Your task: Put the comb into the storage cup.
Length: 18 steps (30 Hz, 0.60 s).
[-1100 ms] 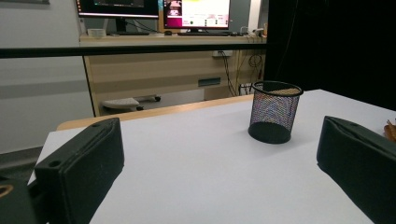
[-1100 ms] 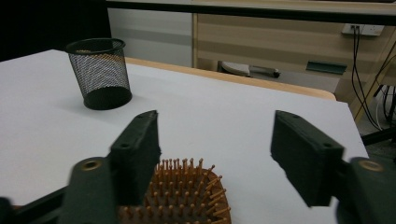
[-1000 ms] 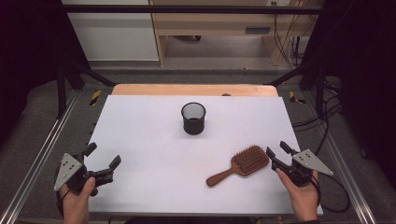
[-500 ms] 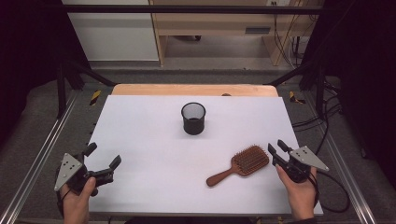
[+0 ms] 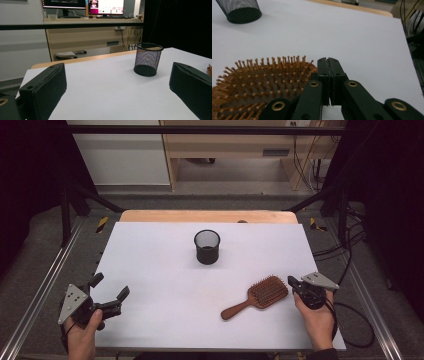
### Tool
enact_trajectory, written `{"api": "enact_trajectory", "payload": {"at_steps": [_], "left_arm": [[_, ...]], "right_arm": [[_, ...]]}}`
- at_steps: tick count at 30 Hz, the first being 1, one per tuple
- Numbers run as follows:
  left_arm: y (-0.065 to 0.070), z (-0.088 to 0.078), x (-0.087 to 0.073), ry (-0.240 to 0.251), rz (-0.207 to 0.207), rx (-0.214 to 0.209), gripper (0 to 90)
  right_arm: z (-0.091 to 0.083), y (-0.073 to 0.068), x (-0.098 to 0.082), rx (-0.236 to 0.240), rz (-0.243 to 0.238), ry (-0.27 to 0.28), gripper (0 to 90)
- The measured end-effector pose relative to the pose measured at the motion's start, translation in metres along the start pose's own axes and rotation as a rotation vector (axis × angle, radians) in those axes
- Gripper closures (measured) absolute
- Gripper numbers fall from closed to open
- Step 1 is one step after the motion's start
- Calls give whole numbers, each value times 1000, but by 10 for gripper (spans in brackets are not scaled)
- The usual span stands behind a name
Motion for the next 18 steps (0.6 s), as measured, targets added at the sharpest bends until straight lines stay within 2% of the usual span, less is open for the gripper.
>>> {"api": "enact_trajectory", "payload": {"at_steps": [8,10,15,18], "left_arm": [[-1,0,0,0,0,5,17],[-1,0,0,-1,-1,4,17],[0,1,0,-3,2,1,17],[0,1,0,-3,2,0,17]], "right_arm": [[10,7,-4,8,49,-79,900],[12,7,-4,12,63,-84,900],[18,6,-6,14,60,-127,900],[18,7,-6,23,59,-134,900]]}}
Point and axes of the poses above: each handheld gripper's, and its own axes: z roughly forward along the jaws, x roughly out of its top, y roughly to its right, the point moved 1 cm from there along z, roughly forward along the jaws, and after that the axes turned 1 degree about z, right-handed, at the moved point
